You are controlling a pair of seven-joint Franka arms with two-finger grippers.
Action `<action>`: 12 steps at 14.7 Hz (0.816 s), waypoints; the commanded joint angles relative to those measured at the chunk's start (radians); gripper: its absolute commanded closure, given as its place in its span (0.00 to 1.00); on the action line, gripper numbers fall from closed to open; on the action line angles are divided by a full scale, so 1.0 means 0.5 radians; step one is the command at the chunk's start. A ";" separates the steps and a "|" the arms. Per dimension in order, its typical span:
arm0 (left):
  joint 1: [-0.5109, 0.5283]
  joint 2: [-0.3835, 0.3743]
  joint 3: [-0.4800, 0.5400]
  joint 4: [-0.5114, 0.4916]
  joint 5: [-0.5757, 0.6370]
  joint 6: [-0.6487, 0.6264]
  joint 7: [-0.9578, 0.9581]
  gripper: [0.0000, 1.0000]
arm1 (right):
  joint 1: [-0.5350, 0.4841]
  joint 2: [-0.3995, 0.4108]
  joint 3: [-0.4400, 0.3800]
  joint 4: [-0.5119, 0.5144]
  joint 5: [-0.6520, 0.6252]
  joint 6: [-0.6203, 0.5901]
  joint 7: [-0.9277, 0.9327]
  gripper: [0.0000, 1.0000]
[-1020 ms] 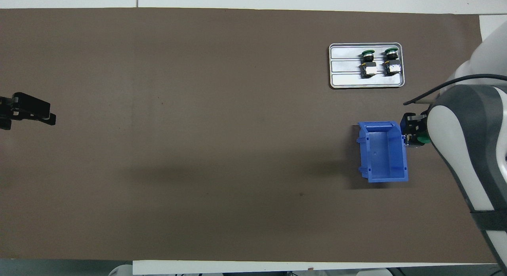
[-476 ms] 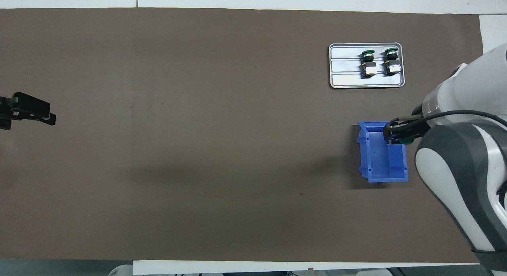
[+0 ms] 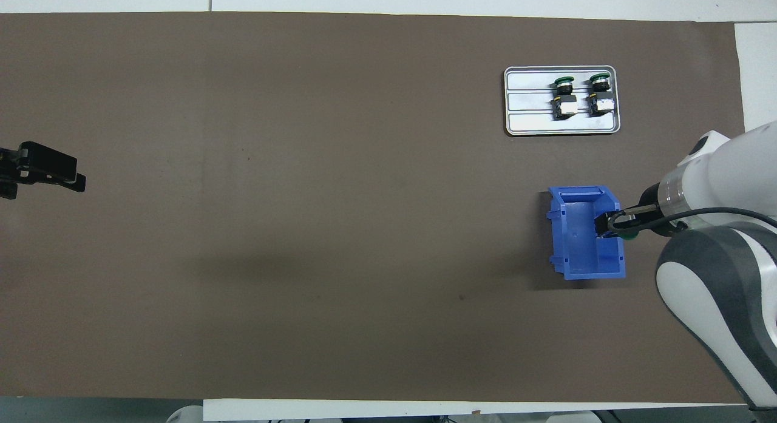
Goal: Place and press button with both arms
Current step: 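Lower the green button piece into the blue bin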
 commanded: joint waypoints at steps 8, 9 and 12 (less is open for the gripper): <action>0.013 -0.064 0.002 -0.072 -0.012 0.043 0.015 0.00 | -0.048 0.036 0.023 -0.241 -0.069 0.349 -0.045 0.76; 0.016 -0.064 0.002 -0.072 -0.015 0.043 0.015 0.00 | -0.051 0.051 0.023 -0.274 -0.069 0.405 -0.048 0.76; 0.013 -0.064 0.002 -0.072 -0.015 0.043 0.015 0.00 | -0.082 0.122 0.023 -0.305 -0.069 0.473 -0.054 0.76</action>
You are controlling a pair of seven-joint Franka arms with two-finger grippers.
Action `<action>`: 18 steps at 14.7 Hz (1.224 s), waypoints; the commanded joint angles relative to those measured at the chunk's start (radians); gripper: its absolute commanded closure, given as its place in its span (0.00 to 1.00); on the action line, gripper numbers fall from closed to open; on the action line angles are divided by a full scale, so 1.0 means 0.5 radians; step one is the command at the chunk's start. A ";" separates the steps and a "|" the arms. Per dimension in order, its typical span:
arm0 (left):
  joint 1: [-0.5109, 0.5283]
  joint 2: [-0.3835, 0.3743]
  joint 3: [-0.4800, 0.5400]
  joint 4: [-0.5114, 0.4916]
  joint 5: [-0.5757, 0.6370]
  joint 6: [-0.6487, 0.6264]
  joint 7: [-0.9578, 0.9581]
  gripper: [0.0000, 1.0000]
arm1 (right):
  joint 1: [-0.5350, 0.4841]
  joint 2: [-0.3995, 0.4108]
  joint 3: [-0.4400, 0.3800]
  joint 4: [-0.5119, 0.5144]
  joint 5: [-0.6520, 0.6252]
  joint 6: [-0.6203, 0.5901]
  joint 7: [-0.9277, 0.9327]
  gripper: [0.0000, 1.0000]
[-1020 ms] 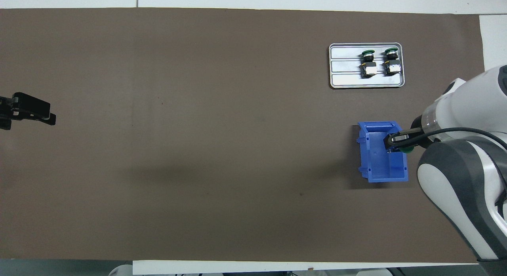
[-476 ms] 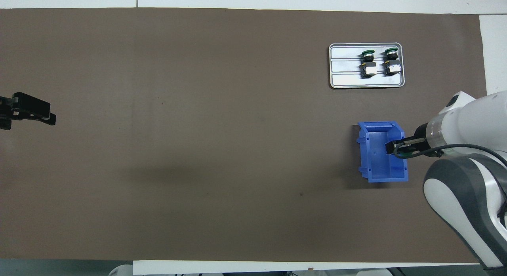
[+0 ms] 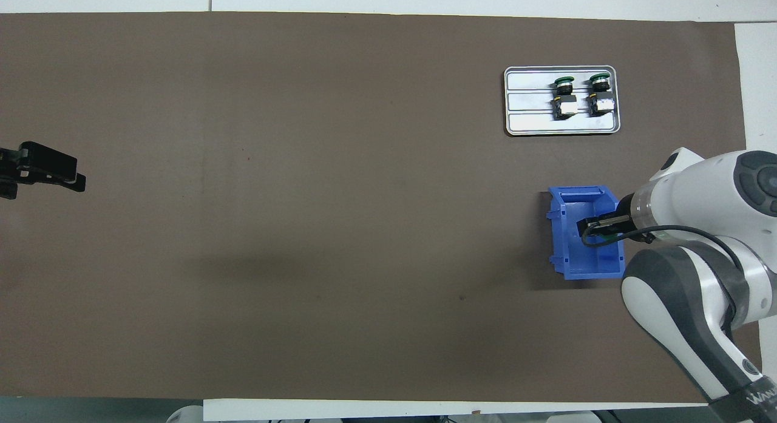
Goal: Place and press button with both arms
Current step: 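Lower the green button piece into the blue bin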
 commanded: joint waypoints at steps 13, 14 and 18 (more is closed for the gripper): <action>0.016 -0.064 0.002 -0.072 -0.015 0.046 0.015 0.00 | -0.073 0.242 0.020 -0.061 -0.002 0.314 -0.127 0.76; 0.013 -0.064 0.002 -0.072 -0.012 0.046 0.015 0.00 | -0.070 0.242 0.020 -0.061 0.037 0.304 -0.130 0.76; 0.013 -0.064 0.002 -0.072 -0.015 0.046 0.015 0.00 | 0.007 0.249 0.020 -0.058 0.142 0.301 -0.118 0.75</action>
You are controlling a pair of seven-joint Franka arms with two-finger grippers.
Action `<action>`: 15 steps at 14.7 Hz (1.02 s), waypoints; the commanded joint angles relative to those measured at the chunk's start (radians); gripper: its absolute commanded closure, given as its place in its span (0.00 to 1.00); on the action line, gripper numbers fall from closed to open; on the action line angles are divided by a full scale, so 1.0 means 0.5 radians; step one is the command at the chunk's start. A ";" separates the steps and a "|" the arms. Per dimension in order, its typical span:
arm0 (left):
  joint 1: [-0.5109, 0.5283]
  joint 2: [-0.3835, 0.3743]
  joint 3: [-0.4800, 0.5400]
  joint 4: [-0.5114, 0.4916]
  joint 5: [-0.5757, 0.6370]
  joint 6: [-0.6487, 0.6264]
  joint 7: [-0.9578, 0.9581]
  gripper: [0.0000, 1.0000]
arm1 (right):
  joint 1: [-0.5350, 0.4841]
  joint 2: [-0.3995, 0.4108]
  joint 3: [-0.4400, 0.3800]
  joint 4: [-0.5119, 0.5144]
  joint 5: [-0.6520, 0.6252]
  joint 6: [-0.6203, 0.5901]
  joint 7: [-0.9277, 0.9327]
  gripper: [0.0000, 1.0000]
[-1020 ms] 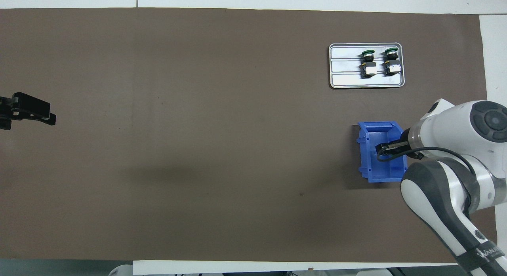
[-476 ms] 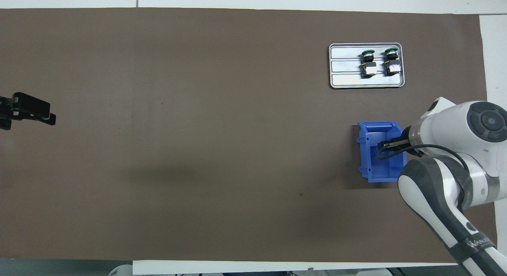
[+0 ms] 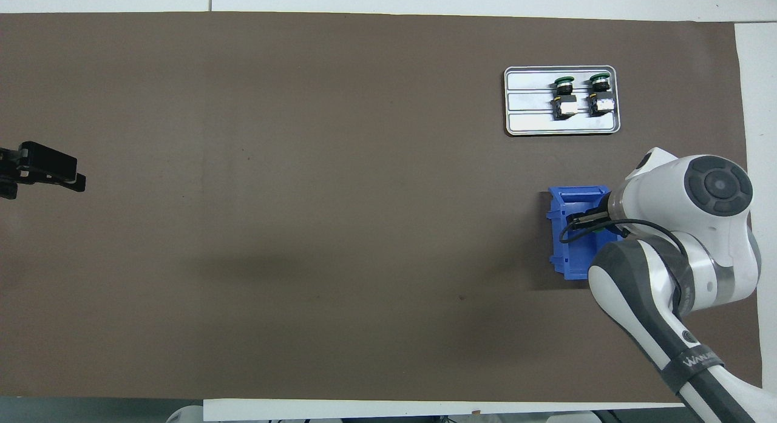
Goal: Place and press button with both arms
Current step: 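Lower the green button piece into the blue bin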
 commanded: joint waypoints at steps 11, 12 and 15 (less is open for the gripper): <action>0.013 -0.064 0.002 -0.072 -0.015 0.043 0.015 0.00 | 0.005 -0.007 0.001 -0.048 0.091 0.031 -0.075 0.75; 0.016 -0.064 0.002 -0.072 -0.015 0.046 0.015 0.00 | -0.007 -0.013 0.001 -0.060 0.091 0.031 -0.093 0.75; 0.013 -0.064 0.002 -0.072 -0.012 0.046 0.015 0.00 | -0.035 -0.013 0.001 -0.063 0.091 0.019 -0.121 0.63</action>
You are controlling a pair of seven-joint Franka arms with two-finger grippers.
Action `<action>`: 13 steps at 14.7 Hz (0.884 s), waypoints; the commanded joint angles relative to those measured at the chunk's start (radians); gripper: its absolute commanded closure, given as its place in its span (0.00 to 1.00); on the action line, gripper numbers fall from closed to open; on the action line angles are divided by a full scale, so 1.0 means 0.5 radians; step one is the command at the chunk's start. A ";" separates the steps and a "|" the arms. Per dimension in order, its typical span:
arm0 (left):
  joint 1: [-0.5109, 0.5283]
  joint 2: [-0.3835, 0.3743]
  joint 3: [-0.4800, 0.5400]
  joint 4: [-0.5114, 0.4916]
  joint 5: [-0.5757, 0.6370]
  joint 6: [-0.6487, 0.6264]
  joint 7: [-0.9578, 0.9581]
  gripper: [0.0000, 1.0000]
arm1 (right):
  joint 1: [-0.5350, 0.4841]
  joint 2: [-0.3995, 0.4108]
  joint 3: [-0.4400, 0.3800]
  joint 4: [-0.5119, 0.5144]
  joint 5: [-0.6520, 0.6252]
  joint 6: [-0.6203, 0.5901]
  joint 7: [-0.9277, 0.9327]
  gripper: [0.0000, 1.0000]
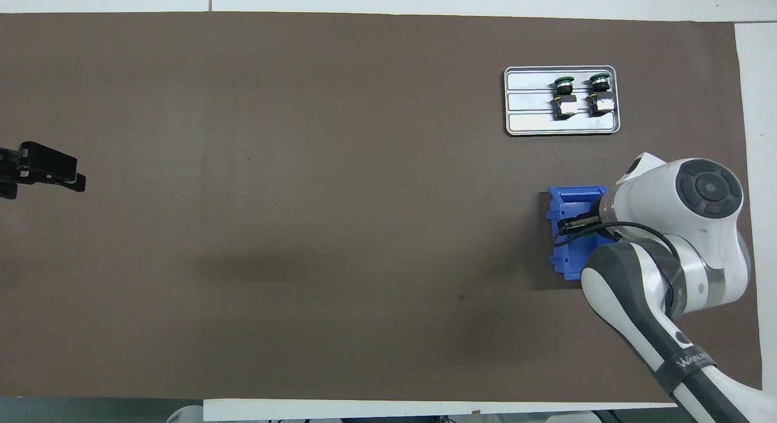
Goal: Place and press button with both arms
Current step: 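Lower the green button piece into the blue bin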
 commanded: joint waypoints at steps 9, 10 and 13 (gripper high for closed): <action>0.016 -0.064 0.002 -0.072 -0.015 0.046 0.015 0.00 | -0.042 -0.008 0.005 -0.008 0.031 0.013 -0.047 0.14; 0.013 -0.064 0.002 -0.072 -0.015 0.043 0.015 0.00 | -0.039 -0.008 0.005 -0.002 0.034 0.010 -0.044 0.14; 0.016 -0.064 0.002 -0.072 -0.015 0.043 0.015 0.00 | -0.039 -0.030 0.005 0.066 0.034 -0.106 -0.050 0.14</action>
